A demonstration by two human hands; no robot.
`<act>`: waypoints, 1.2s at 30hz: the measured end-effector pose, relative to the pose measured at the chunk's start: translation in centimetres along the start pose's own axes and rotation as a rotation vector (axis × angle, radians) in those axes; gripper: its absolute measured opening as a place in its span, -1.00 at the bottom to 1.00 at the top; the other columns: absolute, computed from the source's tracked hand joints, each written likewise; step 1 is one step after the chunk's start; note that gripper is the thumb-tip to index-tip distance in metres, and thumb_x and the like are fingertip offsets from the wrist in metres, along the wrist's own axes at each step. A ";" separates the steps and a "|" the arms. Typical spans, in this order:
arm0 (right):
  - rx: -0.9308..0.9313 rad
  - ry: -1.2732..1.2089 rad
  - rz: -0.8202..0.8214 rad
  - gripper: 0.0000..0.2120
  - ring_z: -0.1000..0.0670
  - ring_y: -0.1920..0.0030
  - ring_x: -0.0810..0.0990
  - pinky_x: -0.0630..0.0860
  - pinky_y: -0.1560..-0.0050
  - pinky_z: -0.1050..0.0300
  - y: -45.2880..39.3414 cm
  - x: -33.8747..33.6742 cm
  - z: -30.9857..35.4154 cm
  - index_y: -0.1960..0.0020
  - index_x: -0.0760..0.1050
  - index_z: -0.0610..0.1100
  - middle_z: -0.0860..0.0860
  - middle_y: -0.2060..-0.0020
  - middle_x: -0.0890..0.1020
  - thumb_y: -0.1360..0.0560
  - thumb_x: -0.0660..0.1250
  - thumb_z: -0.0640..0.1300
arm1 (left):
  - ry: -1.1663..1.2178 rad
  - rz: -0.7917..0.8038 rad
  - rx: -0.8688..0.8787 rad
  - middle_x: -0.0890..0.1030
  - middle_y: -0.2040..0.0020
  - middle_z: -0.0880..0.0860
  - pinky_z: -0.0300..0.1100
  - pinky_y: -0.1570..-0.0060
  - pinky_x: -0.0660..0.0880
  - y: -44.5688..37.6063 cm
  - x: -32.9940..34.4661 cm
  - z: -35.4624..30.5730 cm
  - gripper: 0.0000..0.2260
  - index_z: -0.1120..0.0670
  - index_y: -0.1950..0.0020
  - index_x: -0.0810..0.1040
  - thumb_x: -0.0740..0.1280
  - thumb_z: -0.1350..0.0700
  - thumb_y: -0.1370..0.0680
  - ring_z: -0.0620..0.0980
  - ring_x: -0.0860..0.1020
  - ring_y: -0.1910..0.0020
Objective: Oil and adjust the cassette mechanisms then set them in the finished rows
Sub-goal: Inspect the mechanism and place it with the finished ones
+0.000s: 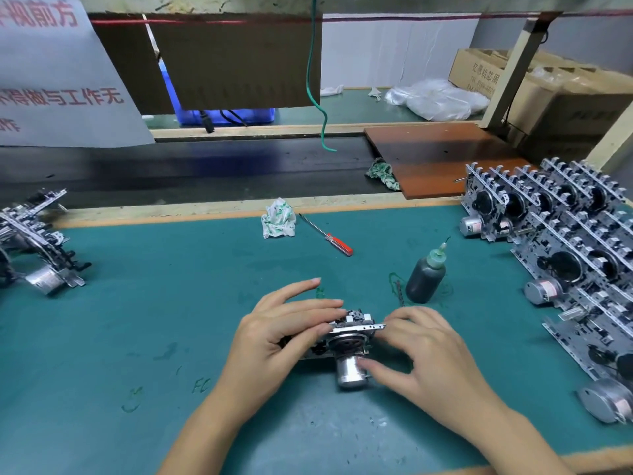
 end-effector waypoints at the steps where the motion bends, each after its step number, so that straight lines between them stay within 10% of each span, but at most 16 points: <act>1: 0.000 0.009 0.005 -0.64 0.13 0.12 0.45 0.27 0.05 0.35 -0.2 0.0 0.0 0.25 0.60 0.00 0.22 0.33 0.57 -0.36 0.24 0.27 | 0.000 -0.001 -0.005 0.66 -0.06 -0.20 0.02 -0.23 0.42 0.0 0.0 0.0 -0.82 -0.03 -0.08 0.65 0.36 0.02 -0.51 -0.14 0.48 -0.29; 6: 0.179 -0.426 0.125 -0.59 0.21 -0.09 0.48 0.31 -0.13 0.38 -1.7 0.1 -0.5 -0.08 0.57 0.14 0.28 0.09 0.59 -0.27 0.44 0.23 | 0.011 0.022 -0.031 0.65 -0.07 -0.22 0.04 -0.25 0.41 0.1 0.0 0.0 -0.82 -0.04 -0.09 0.65 0.36 0.07 -0.51 -0.16 0.47 -0.29; 10: 0.176 -0.724 0.166 -0.65 0.12 -0.10 0.53 0.37 -0.17 0.29 -2.7 1.1 0.1 0.04 0.58 0.14 0.24 0.06 0.61 -0.29 0.57 -0.17 | 0.020 0.032 -0.042 0.65 -0.07 -0.21 0.07 -0.25 0.42 0.0 -0.1 0.0 -0.77 -0.04 -0.10 0.65 0.29 0.00 -0.51 -0.16 0.47 -0.29; 14: 0.172 -0.786 0.151 -0.73 0.13 -0.06 0.54 0.37 -0.13 0.36 -3.0 1.4 -0.1 0.11 0.59 0.07 0.20 0.09 0.62 -0.23 0.54 -0.13 | 0.018 0.040 -0.051 0.64 -0.07 -0.24 0.03 -0.26 0.40 0.1 -0.1 0.1 -0.77 -0.11 -0.12 0.63 0.28 -0.02 -0.51 -0.18 0.47 -0.28; 20: 0.172 -0.718 0.186 -0.69 0.13 -0.08 0.53 0.37 -0.14 0.31 -2.9 1.0 -0.1 0.05 0.58 0.09 0.22 0.06 0.61 -0.29 0.57 -0.16 | 0.002 0.052 -0.034 0.64 -0.07 -0.26 -0.08 -0.22 0.41 -0.1 0.0 0.1 -0.75 -0.14 -0.17 0.58 0.28 -0.01 -0.51 -0.16 0.51 -0.23; 24: 0.168 -0.382 0.219 -0.52 0.26 -0.20 0.39 0.27 -0.27 0.28 -1.3 0.8 -0.5 -0.25 0.43 0.17 0.32 -0.11 0.50 -0.36 0.39 0.22 | 0.001 0.044 -0.025 0.64 -0.06 -0.26 -0.09 -0.21 0.41 0.0 0.0 0.2 -0.78 -0.12 -0.10 0.65 0.28 -0.01 -0.51 -0.18 0.52 -0.22; 29: 0.058 -0.059 0.053 -0.60 0.07 0.03 0.52 0.30 -0.09 0.26 0.3 0.5 -0.1 0.11 0.63 -0.06 0.15 0.19 0.62 -0.42 0.22 0.23 | 0.011 0.044 -0.033 0.65 -0.05 -0.25 -0.12 -0.21 0.42 -0.1 0.1 0.1 -0.77 -0.11 -0.11 0.65 0.28 -0.01 -0.51 -0.18 0.52 -0.22; 36: 0.015 0.039 0.097 -0.56 0.02 0.00 0.55 0.27 -0.11 0.22 0.0 0.0 0.1 0.10 0.63 -0.01 0.21 0.19 0.64 -0.45 0.12 0.28 | 0.011 0.061 -0.067 0.65 -0.06 -0.25 -0.16 -0.23 0.42 -0.3 0.1 -0.1 -0.83 -0.11 -0.06 0.64 0.34 0.08 -0.51 -0.19 0.52 -0.22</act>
Point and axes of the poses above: each hand's wrist, its own y-axis away from the middle knuckle, its own x-axis out of the palm, z = x × y, the point moved 4 cm from there along -y, towards the middle knuckle
